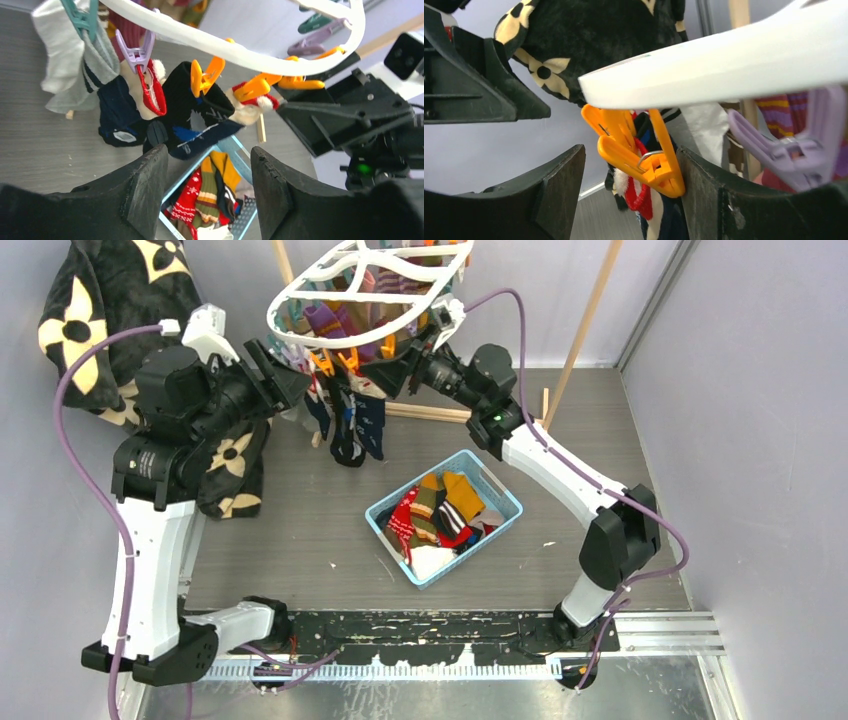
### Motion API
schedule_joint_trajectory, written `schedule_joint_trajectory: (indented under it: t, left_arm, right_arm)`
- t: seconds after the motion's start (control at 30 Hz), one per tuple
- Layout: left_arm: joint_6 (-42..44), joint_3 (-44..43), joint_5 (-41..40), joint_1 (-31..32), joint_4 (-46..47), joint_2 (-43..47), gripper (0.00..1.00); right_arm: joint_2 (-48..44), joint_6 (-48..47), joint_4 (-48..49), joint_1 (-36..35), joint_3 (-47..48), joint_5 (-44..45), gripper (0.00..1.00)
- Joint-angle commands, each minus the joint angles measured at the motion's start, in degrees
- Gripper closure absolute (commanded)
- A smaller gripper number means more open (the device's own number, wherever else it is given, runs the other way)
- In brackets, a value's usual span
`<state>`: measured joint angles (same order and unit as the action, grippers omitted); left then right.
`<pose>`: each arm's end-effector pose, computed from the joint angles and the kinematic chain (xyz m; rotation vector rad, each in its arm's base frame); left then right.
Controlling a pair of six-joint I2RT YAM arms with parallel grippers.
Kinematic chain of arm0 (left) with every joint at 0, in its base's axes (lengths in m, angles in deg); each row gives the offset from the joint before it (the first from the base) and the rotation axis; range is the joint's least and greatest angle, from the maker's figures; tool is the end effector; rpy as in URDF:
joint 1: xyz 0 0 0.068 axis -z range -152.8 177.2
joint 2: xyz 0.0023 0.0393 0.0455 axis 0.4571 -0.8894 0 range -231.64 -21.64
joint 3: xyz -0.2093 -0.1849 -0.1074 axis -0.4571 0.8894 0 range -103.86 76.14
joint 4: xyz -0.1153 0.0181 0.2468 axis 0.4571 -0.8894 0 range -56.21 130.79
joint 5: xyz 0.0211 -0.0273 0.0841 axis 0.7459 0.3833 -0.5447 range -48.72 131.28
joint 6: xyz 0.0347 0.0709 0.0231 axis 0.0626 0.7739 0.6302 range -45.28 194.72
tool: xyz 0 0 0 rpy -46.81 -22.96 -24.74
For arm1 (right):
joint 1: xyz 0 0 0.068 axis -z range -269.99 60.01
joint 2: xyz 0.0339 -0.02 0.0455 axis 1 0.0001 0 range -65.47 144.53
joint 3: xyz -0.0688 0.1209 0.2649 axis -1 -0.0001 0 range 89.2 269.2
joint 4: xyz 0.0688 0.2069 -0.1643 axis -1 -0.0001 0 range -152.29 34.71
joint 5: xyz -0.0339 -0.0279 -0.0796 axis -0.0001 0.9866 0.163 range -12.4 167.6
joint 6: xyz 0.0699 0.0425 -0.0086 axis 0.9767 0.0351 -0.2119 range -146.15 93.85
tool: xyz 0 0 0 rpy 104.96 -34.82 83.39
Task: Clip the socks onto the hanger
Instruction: Open the clamp at the hanger.
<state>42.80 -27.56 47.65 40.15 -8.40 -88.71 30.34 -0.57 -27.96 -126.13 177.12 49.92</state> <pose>0.2115 -0.0568 0.5519 -0.2217 1.8240 -0.6561 0.3375 0.2876 0.4730 -0.5681 1.2481 1.2126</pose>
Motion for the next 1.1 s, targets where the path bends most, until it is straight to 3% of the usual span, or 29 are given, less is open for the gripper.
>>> schedule_joint_trajectory:
  t: [0.0, 0.2, 0.5, 0.63, 0.83, 1.07]
  left_arm:
    - [0.1, 2.6, 8.6, 0.0, 1.2, -0.6, 0.4]
    - [2.8, 0.8, 7.7, 4.1, 2.9, -6.3, 0.43]
    - [6.4, -6.6, -10.7, 8.4, 5.3, -14.1, 0.47]
    - [8.2, -4.4, -18.6, 8.4, 8.8, -13.5, 0.48]
    - [9.9, -4.4, -23.1, 8.4, 10.3, -13.3, 0.49]
    - [10.6, -4.8, -25.4, 8.3, 10.2, -14.0, 0.49]
  right_arm:
    - [-4.1, 5.9, 8.1, 3.3, -3.1, -4.1, 0.29]
    - [-5.5, 8.9, 7.7, 5.9, -5.2, -7.5, 0.29]
    - [-6.3, 12.1, 10.2, 6.2, -6.9, -9.5, 0.34]
    - [-9.5, 11.0, 8.1, 8.5, -9.8, -9.0, 0.25]
    - [-9.6, 17.3, 13.4, 13.6, -12.1, -12.3, 0.09]
    - [-3.2, 23.6, 17.6, 15.3, -6.2, -20.7, 0.01]
